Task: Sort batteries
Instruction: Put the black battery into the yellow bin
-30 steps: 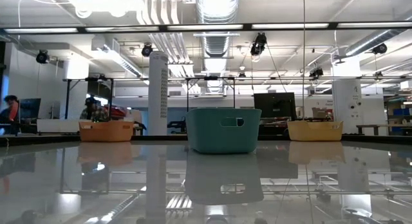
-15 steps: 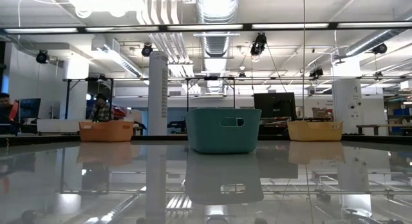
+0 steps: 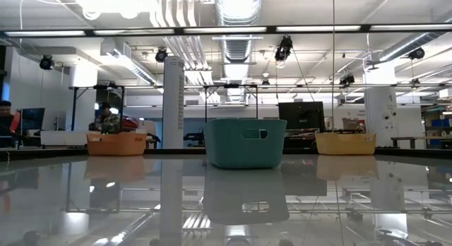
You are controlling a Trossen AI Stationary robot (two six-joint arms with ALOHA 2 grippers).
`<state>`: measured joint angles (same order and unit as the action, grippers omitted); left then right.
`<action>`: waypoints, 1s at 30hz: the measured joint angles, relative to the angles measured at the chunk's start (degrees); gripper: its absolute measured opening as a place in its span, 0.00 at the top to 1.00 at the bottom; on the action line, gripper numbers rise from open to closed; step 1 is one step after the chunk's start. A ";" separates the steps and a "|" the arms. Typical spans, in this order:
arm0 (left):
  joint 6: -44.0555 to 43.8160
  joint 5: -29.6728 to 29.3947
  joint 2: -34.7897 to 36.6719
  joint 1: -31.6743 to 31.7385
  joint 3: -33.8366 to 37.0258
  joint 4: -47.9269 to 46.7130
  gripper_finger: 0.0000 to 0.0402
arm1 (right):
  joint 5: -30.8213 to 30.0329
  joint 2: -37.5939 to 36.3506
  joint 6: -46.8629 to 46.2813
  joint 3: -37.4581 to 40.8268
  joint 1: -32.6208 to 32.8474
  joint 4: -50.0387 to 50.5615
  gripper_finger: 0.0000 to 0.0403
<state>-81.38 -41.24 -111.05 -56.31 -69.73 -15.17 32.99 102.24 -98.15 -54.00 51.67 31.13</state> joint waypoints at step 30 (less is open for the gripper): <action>9.13 -24.80 11.10 -0.97 20.27 37.08 0.42 | -24.23 -0.28 23.73 -24.05 -11.66 14.03 0.95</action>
<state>-72.25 -66.04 -99.94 -57.28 -49.47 21.91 8.76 101.95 -74.41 -78.05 40.01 45.15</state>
